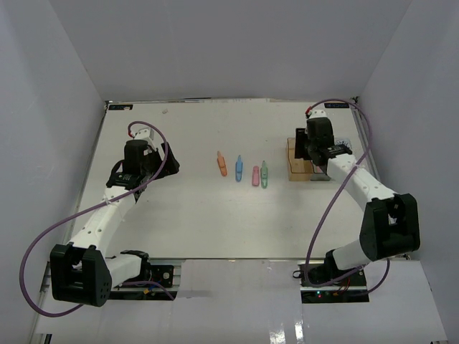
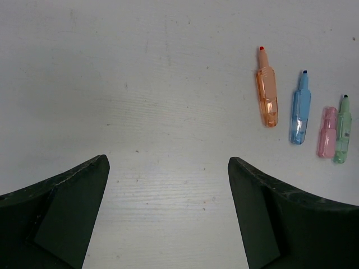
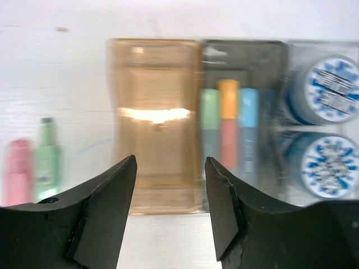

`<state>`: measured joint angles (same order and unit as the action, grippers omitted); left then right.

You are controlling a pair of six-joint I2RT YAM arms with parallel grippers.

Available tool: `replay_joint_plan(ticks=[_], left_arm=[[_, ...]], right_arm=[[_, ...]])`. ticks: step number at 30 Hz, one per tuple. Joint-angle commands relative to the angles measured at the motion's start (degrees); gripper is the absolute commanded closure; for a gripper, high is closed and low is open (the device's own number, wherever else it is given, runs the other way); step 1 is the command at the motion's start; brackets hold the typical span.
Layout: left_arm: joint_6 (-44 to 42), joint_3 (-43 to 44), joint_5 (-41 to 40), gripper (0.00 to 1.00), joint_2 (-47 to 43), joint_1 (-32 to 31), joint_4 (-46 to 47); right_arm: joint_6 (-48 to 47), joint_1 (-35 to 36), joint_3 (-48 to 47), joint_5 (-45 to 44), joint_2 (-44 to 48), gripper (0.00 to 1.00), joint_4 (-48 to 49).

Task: Sort the stationery into containers
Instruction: Place the pen in the storage box, then pick up the stationery from the center of the board.

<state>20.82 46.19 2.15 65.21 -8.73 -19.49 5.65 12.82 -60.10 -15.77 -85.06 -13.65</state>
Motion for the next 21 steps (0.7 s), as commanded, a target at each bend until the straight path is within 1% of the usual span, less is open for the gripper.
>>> replay_joint_plan(ticks=[1, 2, 3, 5, 8, 14, 21], left_arm=[[-0.1, -0.1, 0.7, 0.02, -0.2, 0.2, -0.1], [-0.1, -0.1, 0.7, 0.02, -0.1, 0.2, -0.2], [-0.1, -0.1, 0.7, 0.02, -0.1, 0.2, -0.1], [-0.1, -0.1, 0.7, 0.02, -0.2, 0.2, -0.2], [-0.2, -0.1, 0.6, 0.02, -0.3, 0.3, -0.2], [-0.2, -0.1, 0.0, 0.02, -0.3, 0.2, -0.3], [-0.2, -0.1, 0.2, 0.02, -0.1, 0.2, -0.2]], right_arm=[[5.5, 7.4, 0.5, 0.0, 3.1, 0.41, 0.6], [6.6, 10.8, 0.8, -0.5, 3.0, 0.41, 1.0], [8.8, 12.4, 0.8, -1.0, 2.4, 0.41, 1.3], [11.2, 15.5, 0.2, -0.7, 0.0, 0.41, 1.3], [14.6, 18.2, -0.5, -1.2, -4.1, 0.41, 1.7], [16.2, 20.2, -1.2, -0.1, -11.4, 0.41, 4.1], [16.2, 20.9, -0.2, -1.1, -14.3, 0.43, 6.1]])
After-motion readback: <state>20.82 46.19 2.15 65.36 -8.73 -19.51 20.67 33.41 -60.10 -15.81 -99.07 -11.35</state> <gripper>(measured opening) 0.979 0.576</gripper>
